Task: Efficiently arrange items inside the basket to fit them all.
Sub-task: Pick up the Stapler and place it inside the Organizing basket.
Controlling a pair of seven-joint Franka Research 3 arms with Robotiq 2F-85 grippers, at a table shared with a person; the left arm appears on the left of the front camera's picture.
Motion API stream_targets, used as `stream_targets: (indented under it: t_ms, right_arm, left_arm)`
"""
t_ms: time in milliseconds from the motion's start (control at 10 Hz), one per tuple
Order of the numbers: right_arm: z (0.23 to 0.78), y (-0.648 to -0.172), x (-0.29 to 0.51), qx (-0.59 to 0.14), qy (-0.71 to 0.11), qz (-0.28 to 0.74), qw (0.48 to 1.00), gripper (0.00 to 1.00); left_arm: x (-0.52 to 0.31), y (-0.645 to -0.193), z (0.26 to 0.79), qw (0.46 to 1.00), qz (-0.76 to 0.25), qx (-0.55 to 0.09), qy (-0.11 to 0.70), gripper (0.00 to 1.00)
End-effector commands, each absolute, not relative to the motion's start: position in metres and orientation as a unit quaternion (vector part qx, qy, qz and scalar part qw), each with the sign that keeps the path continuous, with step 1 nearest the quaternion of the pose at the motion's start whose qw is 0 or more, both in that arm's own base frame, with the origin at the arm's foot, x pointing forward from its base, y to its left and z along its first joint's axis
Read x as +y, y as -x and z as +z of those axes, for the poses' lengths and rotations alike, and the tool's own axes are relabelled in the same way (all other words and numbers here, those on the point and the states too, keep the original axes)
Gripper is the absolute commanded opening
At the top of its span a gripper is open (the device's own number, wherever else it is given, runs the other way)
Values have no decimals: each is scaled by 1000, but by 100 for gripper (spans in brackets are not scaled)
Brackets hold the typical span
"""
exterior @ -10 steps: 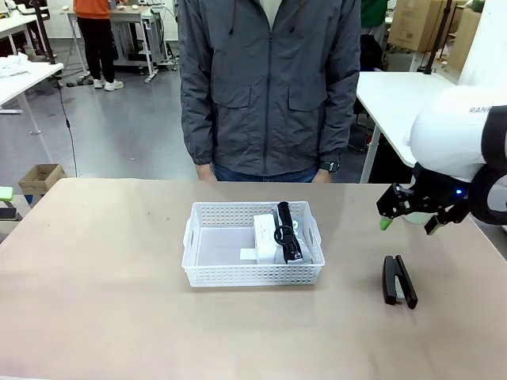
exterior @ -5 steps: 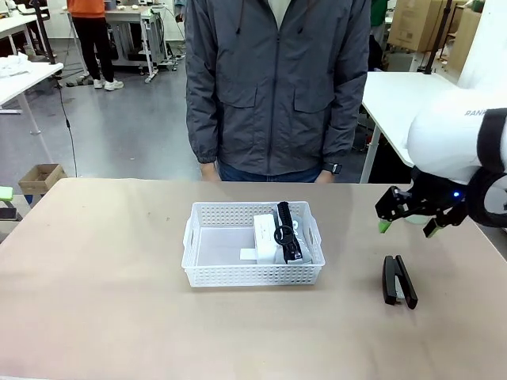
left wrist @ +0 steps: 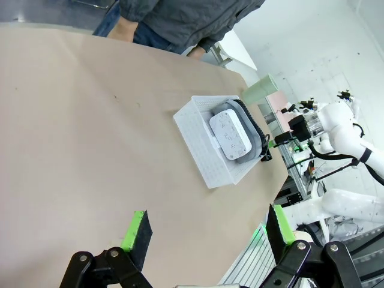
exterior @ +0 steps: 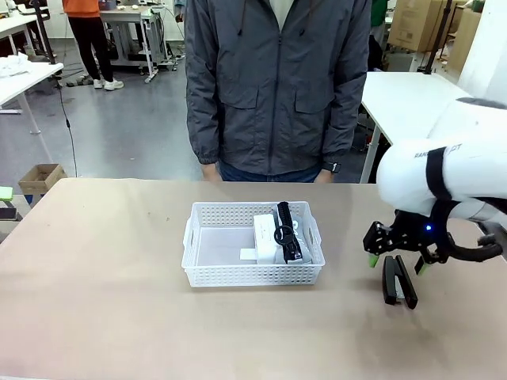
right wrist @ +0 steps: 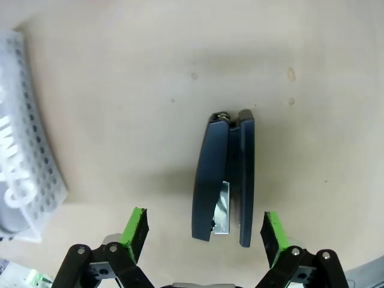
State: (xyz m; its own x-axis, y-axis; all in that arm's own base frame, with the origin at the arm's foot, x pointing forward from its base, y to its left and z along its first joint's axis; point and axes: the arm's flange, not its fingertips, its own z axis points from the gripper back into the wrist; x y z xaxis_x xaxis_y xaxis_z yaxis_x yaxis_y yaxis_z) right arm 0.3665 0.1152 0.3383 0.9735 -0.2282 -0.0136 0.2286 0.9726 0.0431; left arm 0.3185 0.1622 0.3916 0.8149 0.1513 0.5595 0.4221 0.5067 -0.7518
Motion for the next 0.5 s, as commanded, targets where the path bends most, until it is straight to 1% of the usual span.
stream_targets:
  t_ms: [0, 200, 400]
  right_arm:
    - [318, -373, 116, 22, 0, -135, 991, 100]
    - [300, -376, 114, 39, 12, -158, 987, 100]
    - [294, -377, 110, 41, 15, -164, 985, 100]
  left_arm:
    - [162, -316, 395, 816, -79, -288, 495, 100]
    - [162, -316, 395, 816, -79, -288, 495, 100]
    - [162, -316, 395, 816, -79, -288, 495, 100]
